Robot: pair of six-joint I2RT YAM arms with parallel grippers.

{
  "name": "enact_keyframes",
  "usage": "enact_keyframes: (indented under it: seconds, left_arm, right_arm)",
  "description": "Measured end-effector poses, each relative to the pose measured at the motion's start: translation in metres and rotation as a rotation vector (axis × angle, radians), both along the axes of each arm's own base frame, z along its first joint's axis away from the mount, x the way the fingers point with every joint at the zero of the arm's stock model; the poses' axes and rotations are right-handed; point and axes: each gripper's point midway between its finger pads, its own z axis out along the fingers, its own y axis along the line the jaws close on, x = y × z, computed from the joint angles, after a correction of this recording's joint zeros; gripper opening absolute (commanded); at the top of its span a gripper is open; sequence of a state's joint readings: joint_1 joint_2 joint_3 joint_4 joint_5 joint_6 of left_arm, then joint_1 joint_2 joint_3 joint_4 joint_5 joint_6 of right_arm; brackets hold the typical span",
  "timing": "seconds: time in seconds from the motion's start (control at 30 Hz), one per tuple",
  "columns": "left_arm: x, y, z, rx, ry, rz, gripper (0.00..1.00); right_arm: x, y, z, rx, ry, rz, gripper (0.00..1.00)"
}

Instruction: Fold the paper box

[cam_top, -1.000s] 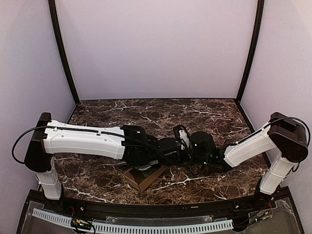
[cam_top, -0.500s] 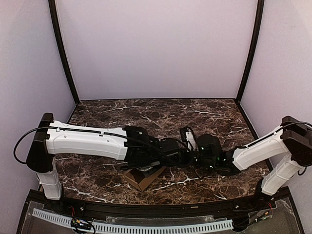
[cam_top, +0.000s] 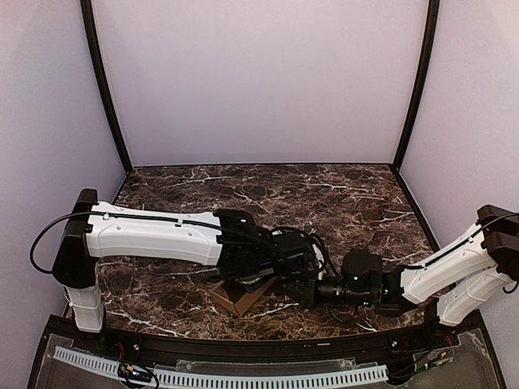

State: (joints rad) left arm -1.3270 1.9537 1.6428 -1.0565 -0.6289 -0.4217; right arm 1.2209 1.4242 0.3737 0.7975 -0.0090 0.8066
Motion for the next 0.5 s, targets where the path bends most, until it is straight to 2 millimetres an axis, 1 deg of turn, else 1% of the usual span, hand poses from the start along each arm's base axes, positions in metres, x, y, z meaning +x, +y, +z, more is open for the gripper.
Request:
enact_keyframes:
  seconds: [0.17, 0.37, 0.5]
  left_arm:
    - [0.001, -0.002, 0.001, -0.012, -0.002, 0.029, 0.01]
    - [0.003, -0.002, 0.002, -0.024, -0.012, 0.068, 0.01]
    - [0.007, 0.0, 0.004, -0.032, -0.017, 0.096, 0.01]
  right_arm:
    - [-0.017, 0.017, 0.002, 0.061, 0.039, 0.074, 0.0]
    - [-0.02, 0.041, -0.001, 0.089, 0.089, 0.117, 0.0]
    - [-0.023, 0.058, -0.01, 0.093, 0.128, 0.148, 0.0]
